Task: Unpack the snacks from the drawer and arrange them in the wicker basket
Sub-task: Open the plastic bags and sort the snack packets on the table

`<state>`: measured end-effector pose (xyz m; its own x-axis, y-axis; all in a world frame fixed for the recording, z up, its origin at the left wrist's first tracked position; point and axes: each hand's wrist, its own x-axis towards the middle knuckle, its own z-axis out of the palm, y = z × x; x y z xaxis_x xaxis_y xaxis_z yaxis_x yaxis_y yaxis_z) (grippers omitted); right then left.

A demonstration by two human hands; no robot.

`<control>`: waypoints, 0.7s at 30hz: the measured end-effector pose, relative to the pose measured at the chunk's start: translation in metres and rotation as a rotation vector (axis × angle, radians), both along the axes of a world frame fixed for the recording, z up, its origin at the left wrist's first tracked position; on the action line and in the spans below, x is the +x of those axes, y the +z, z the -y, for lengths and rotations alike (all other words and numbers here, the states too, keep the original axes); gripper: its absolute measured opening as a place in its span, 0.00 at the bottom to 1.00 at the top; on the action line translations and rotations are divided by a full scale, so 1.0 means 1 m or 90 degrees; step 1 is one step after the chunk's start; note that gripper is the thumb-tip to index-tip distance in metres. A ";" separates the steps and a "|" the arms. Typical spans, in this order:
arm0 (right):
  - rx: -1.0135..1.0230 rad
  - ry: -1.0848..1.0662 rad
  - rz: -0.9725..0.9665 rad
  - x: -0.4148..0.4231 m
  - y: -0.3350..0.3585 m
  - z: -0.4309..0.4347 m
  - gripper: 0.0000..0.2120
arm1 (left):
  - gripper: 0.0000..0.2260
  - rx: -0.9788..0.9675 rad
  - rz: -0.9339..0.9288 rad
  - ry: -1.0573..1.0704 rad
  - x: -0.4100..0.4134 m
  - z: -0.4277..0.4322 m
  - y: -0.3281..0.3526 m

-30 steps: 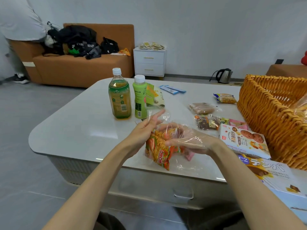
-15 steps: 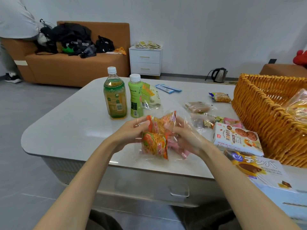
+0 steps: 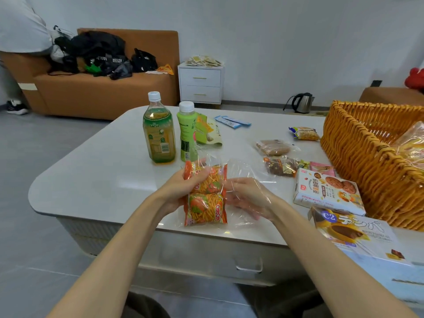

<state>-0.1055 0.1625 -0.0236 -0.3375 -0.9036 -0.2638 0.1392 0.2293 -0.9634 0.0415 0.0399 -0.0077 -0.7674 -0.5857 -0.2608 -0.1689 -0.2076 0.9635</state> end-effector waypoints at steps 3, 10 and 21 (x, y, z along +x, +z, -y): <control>0.006 0.012 -0.058 -0.004 0.003 -0.002 0.16 | 0.19 -0.015 0.009 0.077 -0.002 0.006 -0.003; 0.026 -0.051 -0.082 -0.023 0.013 -0.022 0.11 | 0.28 -0.236 0.125 0.230 -0.004 0.022 -0.010; 0.058 -0.329 -0.607 -0.058 0.009 -0.055 0.11 | 0.28 -0.770 0.302 0.009 -0.035 -0.039 -0.012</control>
<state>-0.1638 0.2180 -0.0145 -0.7721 -0.5843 0.2497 -0.5571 0.4334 -0.7084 0.0063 0.0787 -0.0196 -0.7387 -0.6459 0.1927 -0.5474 0.7417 0.3875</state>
